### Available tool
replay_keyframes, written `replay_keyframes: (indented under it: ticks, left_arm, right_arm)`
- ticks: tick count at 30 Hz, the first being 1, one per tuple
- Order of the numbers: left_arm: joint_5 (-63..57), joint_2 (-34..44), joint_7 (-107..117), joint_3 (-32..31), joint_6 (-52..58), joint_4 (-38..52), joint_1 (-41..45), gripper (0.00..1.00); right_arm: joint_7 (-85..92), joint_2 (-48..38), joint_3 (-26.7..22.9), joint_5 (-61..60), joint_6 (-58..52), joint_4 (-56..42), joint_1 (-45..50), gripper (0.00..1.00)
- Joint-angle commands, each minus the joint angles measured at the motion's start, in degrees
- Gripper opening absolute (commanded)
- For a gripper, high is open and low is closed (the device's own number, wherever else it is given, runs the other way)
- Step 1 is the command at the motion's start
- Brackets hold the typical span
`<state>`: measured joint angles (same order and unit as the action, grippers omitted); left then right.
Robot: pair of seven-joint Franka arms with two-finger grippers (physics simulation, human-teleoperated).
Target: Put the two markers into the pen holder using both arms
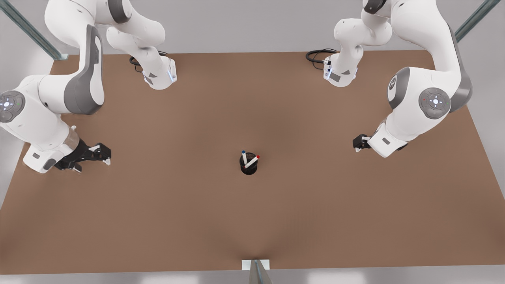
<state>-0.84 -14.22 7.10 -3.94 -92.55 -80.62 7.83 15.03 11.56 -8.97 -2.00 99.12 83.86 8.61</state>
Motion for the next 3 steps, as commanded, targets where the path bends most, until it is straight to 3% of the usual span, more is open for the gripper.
replay_keyframes:
  ticks: [1, 3]
  left_arm:
    - [-0.04, 0.07, 0.10, -0.01, 0.00, 0.03, 0.00, 1.00]
    - [-0.04, -0.29, 0.10, -0.01, -0.08, 0.03, 0.00, 1.00]
  right_arm:
    - [-12.38, -4.44, 0.27, 0.68, 4.95, 7.19, -0.25, 1.00]
    - [-15.64, -3.21, 0.54, 1.74, 4.86, 7.46, -0.08, 1.00]
